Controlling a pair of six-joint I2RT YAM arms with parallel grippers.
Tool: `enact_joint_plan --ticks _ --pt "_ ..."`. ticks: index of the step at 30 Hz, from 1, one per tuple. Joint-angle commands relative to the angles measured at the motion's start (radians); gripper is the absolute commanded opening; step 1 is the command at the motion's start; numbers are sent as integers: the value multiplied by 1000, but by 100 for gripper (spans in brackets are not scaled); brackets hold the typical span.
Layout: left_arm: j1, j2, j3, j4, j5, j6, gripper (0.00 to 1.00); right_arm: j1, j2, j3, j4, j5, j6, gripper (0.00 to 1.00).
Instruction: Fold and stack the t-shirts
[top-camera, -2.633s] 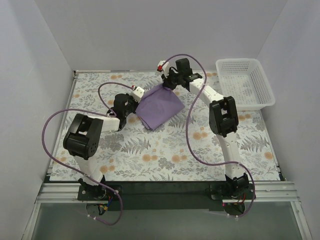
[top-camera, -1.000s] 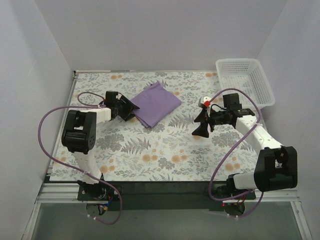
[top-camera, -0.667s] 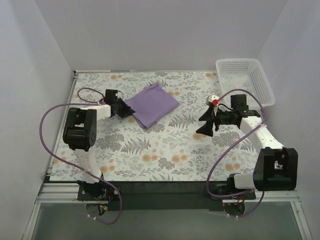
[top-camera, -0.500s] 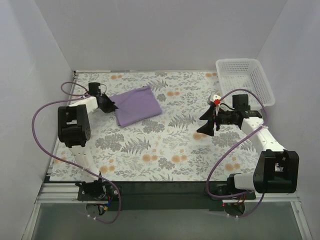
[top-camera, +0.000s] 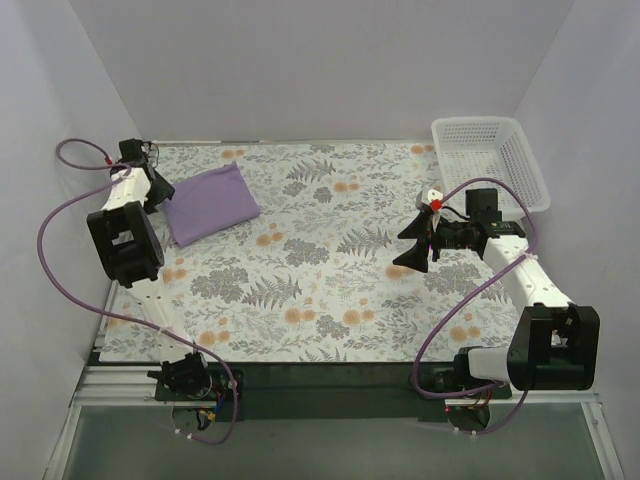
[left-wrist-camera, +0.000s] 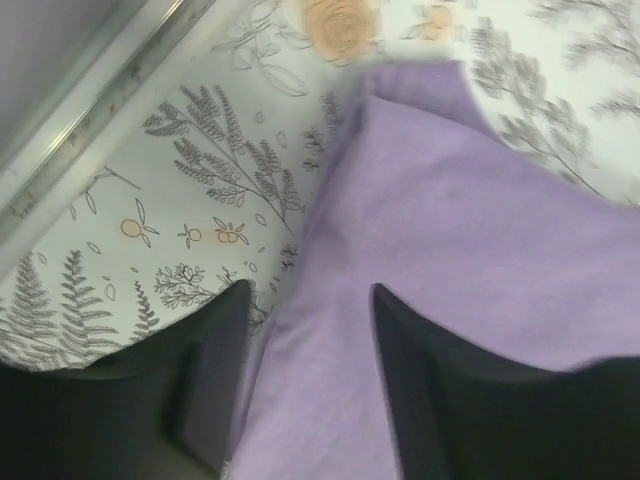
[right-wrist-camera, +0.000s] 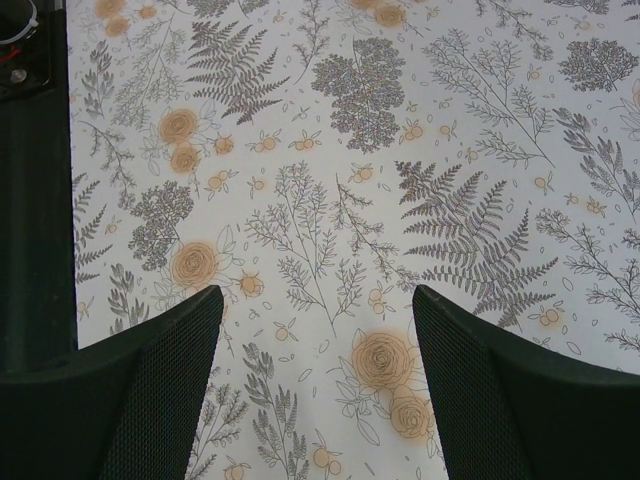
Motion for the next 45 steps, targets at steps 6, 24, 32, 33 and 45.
enact_joint_plan --ticks 6,24,32,33,45 --pt "-79 -382 -325 310 318 69 47 -4 -8 5 -15 -26 -23 82" --pt "-581 -112 -244 262 -67 418 54 -4 15 4 -28 -6 -40 82" --pt "-653 -157 -287 330 -232 451 53 -4 28 8 -42 2 -50 82" --pt "-654 -166 -302 336 -238 445 53 -4 28 8 -42 3 -52 82" --pt "-662 -348 -427 462 -209 377 46 -4 54 23 -80 5 -81 82"
